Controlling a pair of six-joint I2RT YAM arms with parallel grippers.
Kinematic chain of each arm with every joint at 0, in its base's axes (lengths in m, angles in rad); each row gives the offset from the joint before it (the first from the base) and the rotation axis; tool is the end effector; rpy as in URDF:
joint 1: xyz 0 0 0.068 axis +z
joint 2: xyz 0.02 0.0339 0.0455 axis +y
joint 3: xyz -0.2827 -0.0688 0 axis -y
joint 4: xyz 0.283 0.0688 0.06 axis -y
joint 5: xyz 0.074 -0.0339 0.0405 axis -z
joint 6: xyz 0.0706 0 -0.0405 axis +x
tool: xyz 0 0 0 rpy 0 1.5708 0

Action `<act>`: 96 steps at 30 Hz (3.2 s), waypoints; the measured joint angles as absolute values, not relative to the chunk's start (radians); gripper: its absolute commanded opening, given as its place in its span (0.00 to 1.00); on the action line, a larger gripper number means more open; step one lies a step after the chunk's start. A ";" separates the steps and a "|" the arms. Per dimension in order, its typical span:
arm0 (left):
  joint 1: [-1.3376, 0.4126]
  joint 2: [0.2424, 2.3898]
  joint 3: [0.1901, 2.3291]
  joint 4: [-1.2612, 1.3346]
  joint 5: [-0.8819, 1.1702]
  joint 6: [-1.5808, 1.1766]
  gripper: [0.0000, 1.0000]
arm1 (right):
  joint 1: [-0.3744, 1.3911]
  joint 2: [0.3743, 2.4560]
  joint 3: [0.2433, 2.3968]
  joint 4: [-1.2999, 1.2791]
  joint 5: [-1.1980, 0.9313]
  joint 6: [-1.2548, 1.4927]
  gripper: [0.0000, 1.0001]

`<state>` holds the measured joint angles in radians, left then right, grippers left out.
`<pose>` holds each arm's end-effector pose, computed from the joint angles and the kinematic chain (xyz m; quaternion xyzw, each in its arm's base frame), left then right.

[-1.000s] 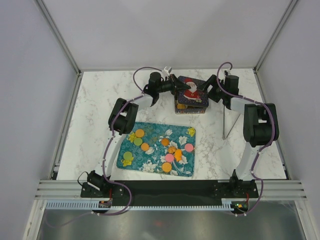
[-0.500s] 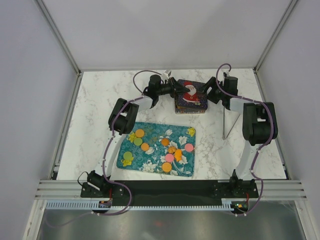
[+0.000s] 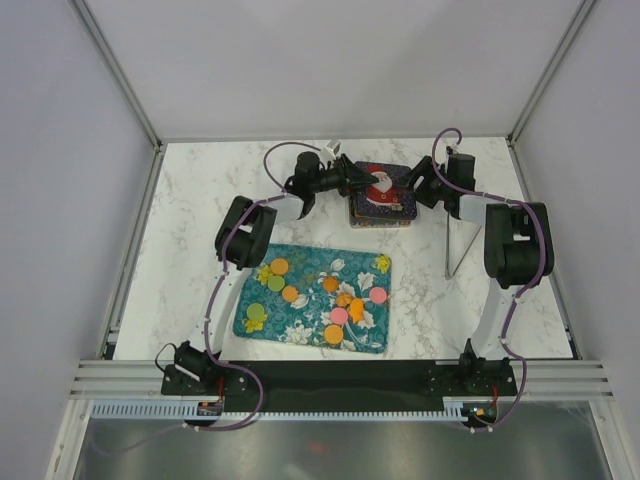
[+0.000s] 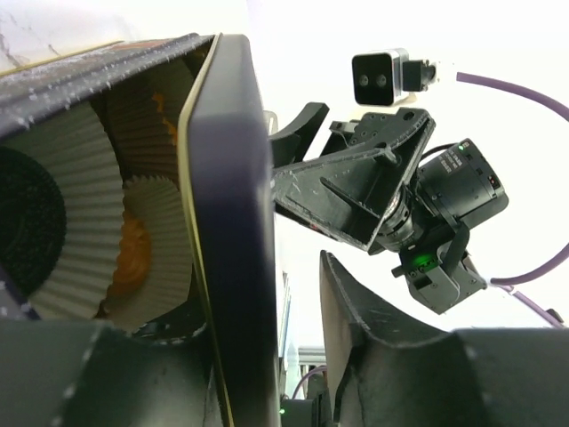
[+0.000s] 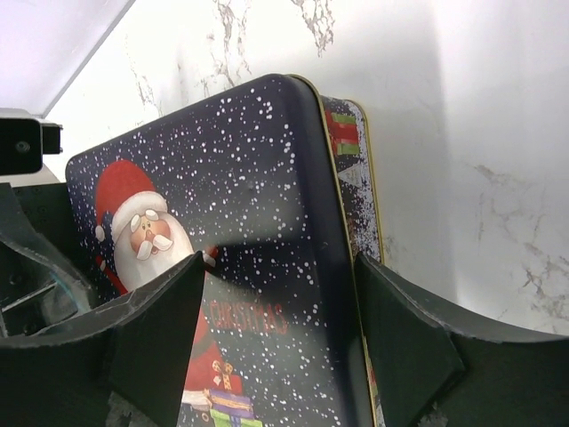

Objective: Pack the cookies

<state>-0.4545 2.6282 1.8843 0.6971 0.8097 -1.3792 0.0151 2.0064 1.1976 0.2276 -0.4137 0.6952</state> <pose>0.5505 -0.3259 0.0991 -0.0532 0.7164 -0.6770 0.1598 0.4935 0.0358 0.1304 0.1953 0.8445 0.3311 0.3729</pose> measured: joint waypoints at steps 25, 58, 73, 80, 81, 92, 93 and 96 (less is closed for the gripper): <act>-0.414 2.549 1.759 0.690 0.822 -1.366 0.50 | 0.017 2.014 1.214 0.202 -0.418 0.691 0.73; -0.394 2.410 1.754 0.253 0.734 -0.999 0.59 | 0.041 2.027 1.230 0.193 -0.480 0.659 0.79; -0.391 2.407 1.787 0.189 0.706 -0.937 0.63 | 0.065 2.059 1.254 0.240 -0.573 0.658 0.74; -0.390 2.389 1.788 0.134 0.678 -0.890 0.63 | 0.069 2.062 1.260 0.229 -0.577 0.657 0.74; -0.390 2.387 1.788 0.128 0.676 -0.884 0.63 | 0.069 2.062 1.260 0.228 -0.579 0.657 0.74; -0.390 2.339 1.788 0.099 0.662 -0.822 0.64 | 0.070 2.062 1.260 0.224 -0.584 0.654 0.76; -0.390 2.336 1.788 0.099 0.660 -0.817 0.64 | 0.070 2.062 1.260 0.225 -0.587 0.654 0.76; -0.389 2.328 1.788 0.098 0.652 -0.799 0.64 | 0.071 2.062 1.260 0.225 -0.591 0.654 0.76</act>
<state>-0.3893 2.3276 1.7882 0.0982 0.6518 -0.7986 0.0711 2.0621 1.2598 0.2249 -0.5911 0.6540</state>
